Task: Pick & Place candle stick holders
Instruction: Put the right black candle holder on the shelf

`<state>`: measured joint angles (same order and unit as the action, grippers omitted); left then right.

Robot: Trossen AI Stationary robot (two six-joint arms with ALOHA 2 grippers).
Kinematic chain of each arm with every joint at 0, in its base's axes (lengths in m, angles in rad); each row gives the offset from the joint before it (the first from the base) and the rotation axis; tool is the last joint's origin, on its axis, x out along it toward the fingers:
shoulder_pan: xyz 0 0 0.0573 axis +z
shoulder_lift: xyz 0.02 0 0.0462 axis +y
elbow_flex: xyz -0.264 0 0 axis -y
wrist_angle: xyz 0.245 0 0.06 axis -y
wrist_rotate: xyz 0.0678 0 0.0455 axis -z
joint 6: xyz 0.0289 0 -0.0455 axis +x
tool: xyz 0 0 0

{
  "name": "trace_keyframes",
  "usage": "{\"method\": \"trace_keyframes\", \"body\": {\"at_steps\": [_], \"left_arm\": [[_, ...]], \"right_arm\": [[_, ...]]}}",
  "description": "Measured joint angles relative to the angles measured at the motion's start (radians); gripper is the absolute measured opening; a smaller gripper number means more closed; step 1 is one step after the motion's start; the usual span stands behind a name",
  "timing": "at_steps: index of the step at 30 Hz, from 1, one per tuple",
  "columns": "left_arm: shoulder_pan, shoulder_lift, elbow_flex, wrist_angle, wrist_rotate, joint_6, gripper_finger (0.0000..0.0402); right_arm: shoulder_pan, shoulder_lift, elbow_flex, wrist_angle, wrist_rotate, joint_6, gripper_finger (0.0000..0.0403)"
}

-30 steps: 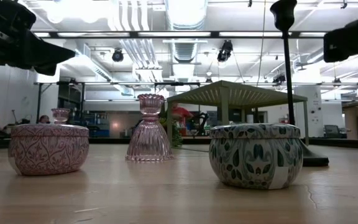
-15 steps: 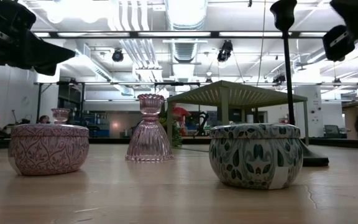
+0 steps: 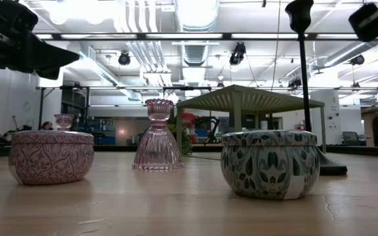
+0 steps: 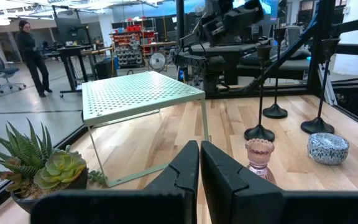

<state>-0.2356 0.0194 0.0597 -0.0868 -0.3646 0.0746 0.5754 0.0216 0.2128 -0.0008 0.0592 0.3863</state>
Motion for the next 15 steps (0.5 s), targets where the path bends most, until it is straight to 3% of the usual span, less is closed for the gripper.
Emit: {"method": "trace_keyframes", "body": {"at_steps": [7, 15], "left_arm": [[0.0, 0.0, 0.0, 0.0, 0.0, 0.0, 0.0021], [0.0, 0.0, 0.0, 0.0, 0.0, 0.0, 0.0021]], "right_arm": [[0.0, 0.002, 0.017, 0.032, -0.023, 0.12, 0.0008], [0.0, 0.013, 0.026, 0.037, -0.169, 0.084, 0.0009]]}}
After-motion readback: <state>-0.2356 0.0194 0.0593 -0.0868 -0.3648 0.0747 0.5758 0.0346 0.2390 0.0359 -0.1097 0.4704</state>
